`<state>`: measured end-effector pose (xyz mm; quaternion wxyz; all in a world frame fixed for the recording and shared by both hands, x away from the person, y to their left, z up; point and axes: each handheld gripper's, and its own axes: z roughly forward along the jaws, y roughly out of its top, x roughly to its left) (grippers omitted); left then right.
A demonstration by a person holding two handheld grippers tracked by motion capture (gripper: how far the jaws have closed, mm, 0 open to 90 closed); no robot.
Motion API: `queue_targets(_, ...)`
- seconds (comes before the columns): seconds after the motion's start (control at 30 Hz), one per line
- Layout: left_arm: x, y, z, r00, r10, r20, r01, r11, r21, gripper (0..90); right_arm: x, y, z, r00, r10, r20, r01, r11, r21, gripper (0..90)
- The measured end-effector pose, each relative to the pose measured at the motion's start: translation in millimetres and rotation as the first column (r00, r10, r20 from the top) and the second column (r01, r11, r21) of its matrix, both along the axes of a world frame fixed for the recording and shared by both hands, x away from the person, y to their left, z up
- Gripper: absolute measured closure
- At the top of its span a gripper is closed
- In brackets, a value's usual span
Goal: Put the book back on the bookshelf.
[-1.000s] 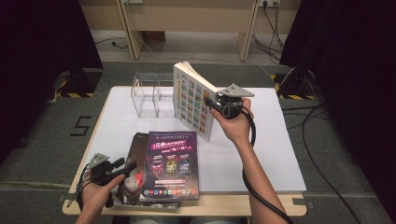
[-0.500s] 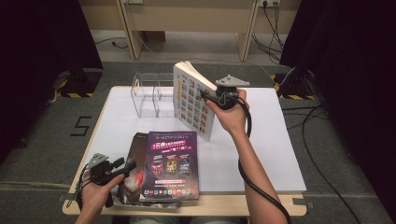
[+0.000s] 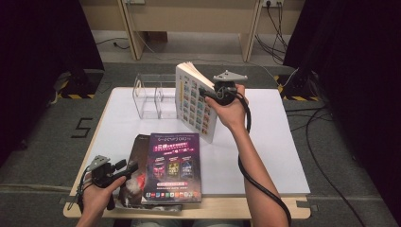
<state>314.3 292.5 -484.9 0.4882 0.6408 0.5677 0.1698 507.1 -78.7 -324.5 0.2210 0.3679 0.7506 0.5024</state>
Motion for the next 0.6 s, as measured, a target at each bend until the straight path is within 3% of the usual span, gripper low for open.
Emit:
queue_targets(0.27,-0.1,0.2,0.1,1.0000,0.001,0.000,-0.001,1.0000,-0.004,38.8,2.7,1.6,1.1,0.9999,0.004,-0.015,-0.004,1.000,-0.001,63.0)
queue_targets(0.47,-0.2,-0.4,-0.1,1.0000,0.000,-0.001,0.000,1.0000,-0.002,38.8,1.7,1.8,1.8,0.9996,0.005,-0.028,-0.005,1.000,-0.002,72.1)
queue_targets(0.6,-0.4,-0.9,-0.5,1.0000,-0.002,-0.003,0.002,1.0000,-0.003,38.7,0.8,3.2,3.5,0.9991,0.007,-0.041,-0.007,1.000,-0.004,73.3)
